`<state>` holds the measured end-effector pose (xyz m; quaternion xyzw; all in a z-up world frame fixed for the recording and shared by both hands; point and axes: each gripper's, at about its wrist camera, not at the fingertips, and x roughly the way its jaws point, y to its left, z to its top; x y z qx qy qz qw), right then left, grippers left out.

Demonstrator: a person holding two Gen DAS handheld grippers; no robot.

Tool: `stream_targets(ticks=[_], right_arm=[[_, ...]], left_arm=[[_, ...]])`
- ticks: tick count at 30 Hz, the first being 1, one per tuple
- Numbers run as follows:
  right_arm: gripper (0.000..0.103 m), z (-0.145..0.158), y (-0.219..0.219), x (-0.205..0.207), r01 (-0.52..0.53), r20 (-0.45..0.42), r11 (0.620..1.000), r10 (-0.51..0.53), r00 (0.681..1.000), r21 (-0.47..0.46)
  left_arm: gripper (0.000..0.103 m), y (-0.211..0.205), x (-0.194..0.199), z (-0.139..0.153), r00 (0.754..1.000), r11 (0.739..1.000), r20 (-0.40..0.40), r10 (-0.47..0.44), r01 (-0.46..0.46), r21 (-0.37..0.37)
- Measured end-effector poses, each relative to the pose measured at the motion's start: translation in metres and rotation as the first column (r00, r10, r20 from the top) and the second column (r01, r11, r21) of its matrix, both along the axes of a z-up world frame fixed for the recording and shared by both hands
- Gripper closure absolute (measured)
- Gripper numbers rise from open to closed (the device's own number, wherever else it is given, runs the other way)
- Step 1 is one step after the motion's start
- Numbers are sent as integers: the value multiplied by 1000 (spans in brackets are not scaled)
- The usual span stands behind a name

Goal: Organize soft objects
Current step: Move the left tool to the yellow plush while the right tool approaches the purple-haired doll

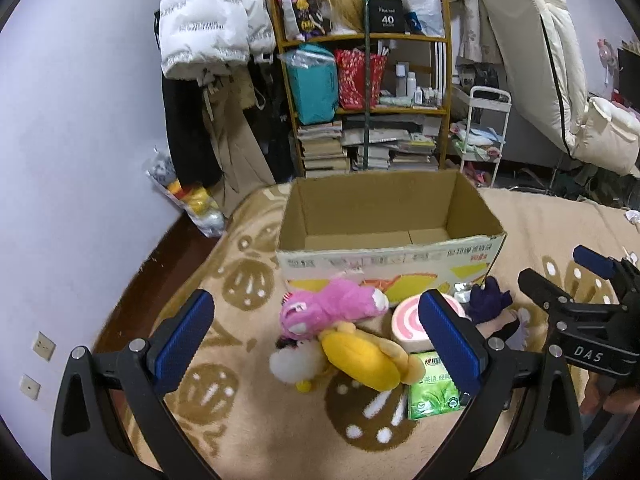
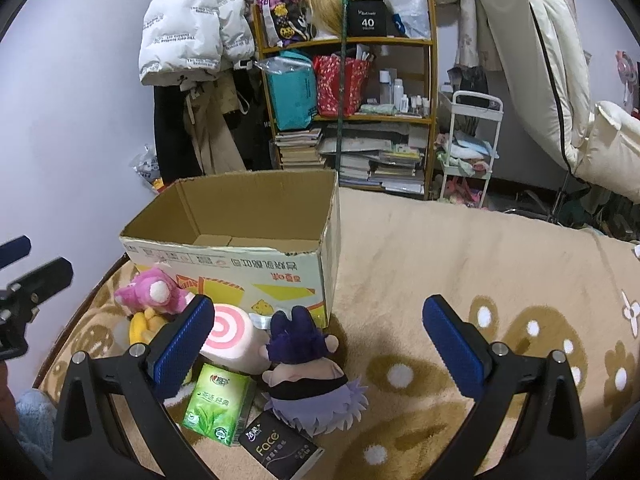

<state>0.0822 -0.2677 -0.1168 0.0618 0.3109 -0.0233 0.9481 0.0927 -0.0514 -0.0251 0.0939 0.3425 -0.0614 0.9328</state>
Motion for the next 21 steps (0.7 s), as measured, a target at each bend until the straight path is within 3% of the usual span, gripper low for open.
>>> stream_targets(ticks=[9, 21], right_arm=[[0, -12, 1, 14, -14, -64, 1000, 14, 998, -3], [0, -35, -8, 33, -33, -201, 997, 47, 978, 71]], left_arm=[[2, -8, 9, -29, 998, 999, -41, -40, 41, 22], [2, -19, 22, -64, 989, 997, -135, -55, 62, 49]])
